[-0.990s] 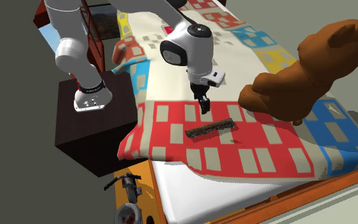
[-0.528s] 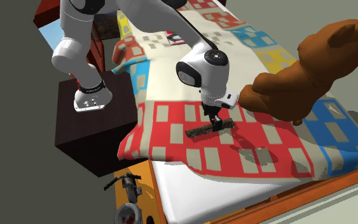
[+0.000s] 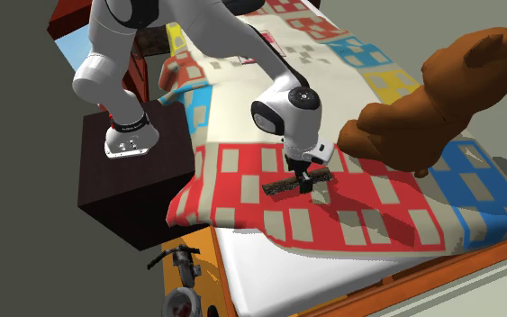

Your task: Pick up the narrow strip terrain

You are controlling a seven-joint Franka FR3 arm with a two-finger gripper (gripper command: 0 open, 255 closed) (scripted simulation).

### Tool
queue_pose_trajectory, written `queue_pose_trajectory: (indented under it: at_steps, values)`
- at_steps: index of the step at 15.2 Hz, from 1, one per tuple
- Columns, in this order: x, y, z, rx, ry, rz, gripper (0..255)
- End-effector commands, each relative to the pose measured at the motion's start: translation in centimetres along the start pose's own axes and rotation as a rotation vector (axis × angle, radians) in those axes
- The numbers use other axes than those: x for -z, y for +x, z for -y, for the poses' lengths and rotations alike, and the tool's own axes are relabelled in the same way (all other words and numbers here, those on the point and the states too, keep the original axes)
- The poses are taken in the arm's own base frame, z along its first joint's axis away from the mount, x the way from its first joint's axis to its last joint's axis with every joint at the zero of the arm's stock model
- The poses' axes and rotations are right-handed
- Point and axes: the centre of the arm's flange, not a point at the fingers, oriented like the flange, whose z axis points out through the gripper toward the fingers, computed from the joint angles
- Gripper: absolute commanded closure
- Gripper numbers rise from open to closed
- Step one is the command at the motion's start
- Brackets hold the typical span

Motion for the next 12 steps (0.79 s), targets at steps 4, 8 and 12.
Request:
queue_pose_trajectory:
  at_steps: [4, 8, 12]
  values:
    - [-0.2, 0.0, 0.0, 0.000, 0.000, 0.000, 255]
    - [-0.2, -0.1, 0.0, 0.000, 0.000, 0.000, 255]
    - [0.8, 0.1, 0.0, 0.000, 0.000, 0.000, 255]
